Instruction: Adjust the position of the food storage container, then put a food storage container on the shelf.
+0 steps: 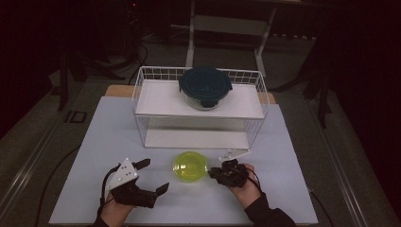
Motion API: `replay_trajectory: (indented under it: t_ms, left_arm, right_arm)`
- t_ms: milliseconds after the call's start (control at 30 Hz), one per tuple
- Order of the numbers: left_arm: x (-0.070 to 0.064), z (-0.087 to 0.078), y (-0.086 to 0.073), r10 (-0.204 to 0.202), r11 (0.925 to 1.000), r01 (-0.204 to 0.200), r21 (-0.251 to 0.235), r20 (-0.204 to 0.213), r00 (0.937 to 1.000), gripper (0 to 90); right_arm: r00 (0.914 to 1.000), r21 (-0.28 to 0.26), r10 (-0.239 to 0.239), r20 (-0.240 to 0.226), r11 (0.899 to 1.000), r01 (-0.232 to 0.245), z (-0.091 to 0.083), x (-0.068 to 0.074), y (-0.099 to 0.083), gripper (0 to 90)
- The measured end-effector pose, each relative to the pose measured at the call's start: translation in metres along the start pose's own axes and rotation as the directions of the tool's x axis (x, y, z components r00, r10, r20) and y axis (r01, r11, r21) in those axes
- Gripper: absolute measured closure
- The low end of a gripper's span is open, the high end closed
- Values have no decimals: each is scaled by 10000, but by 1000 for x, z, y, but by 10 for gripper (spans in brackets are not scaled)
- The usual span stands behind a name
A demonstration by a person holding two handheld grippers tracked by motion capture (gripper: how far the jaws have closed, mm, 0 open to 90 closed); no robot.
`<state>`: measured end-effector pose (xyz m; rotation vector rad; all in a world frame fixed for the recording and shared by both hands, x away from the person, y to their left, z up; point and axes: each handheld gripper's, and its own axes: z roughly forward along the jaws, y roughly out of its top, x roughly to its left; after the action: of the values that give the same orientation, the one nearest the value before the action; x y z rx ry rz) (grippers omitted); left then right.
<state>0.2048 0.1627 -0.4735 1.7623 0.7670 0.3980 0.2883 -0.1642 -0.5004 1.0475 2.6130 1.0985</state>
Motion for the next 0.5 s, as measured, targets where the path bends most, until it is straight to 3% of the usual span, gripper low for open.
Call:
replay_trajectory:
  t_ms: [67,200,233,367,500]
  left_arm:
    - [0,0,0,52,9999,-52,-89,29,10000,0]
    - [2,1,2,102,9999,-101,-83,147,9998,0]
    - [2,1,2,102,9999,-101,-83,147,9998,0]
    - [9,3,9,-176,9997,185,-160,563,9983,0]
    - [17,6,20,-611,9981,607,77,893,9941,0]
  right_arm:
    - [10000,-41,-22,62,10000,22,-3,0,-1,748]
    - [9997,-326,246,74,9992,-244,-19,-1,-5,574]
    - [9997,-326,246,74,9992,-244,-19,-1,-5,574]
    - [9977,-831,673,54,9943,-666,-34,-5,-3,391]
    - [9947,-1245,965,-345,9872,-1001,-44,-10,2,217]
